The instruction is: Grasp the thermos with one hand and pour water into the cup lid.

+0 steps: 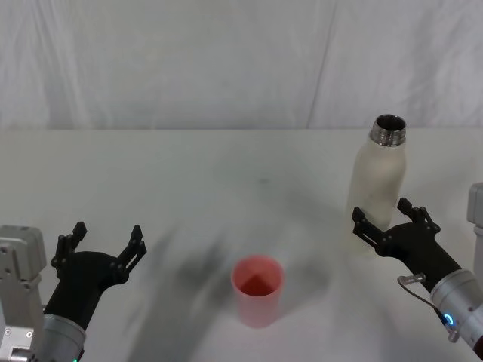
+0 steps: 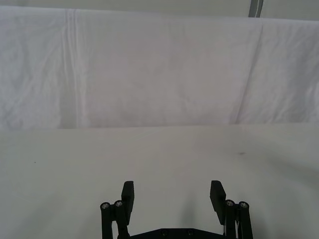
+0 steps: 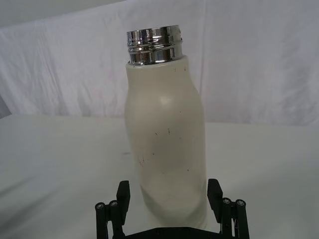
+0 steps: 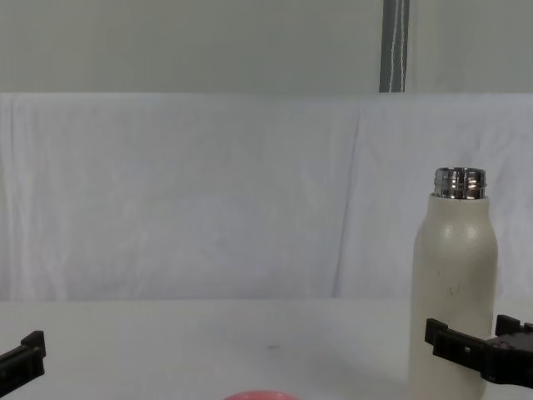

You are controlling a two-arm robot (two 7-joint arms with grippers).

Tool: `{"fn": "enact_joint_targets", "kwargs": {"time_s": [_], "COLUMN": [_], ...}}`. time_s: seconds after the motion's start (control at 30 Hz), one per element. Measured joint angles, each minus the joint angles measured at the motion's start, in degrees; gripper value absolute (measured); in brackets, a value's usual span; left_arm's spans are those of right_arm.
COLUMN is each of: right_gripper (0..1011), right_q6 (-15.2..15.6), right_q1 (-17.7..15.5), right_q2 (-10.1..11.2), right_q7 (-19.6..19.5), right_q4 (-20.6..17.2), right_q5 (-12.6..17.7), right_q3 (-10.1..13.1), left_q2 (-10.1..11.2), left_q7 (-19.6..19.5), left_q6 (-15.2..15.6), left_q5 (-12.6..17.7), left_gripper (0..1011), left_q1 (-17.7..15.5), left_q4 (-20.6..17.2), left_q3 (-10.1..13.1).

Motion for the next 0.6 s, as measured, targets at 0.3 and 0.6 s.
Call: {"fn": "enact_joint_targets", "kwargs": {"time_s": [0.3, 0.6], "right_gripper": [1003, 1003], "right_q6": [0.0, -0.1], "right_q1": [1.3, 3.1], "right_q2": [0.3, 0.7], "right_q7": [-0.1, -0.3], "right_q4": [1.1, 2.3], "right_q5": [0.1, -0.7], "right_q3": [-0.7, -1.4], "left_q2": [0.0, 0.0], "left_q7": [0.0, 0.0], "left_q6": [0.0, 0.0], "left_q5": [0.0, 0.0], "left_gripper": [1001, 1001], "left_q1": [0.0, 0.0], "left_q4": [0.0, 0.0], "left_q3": [0.0, 0.0]}}
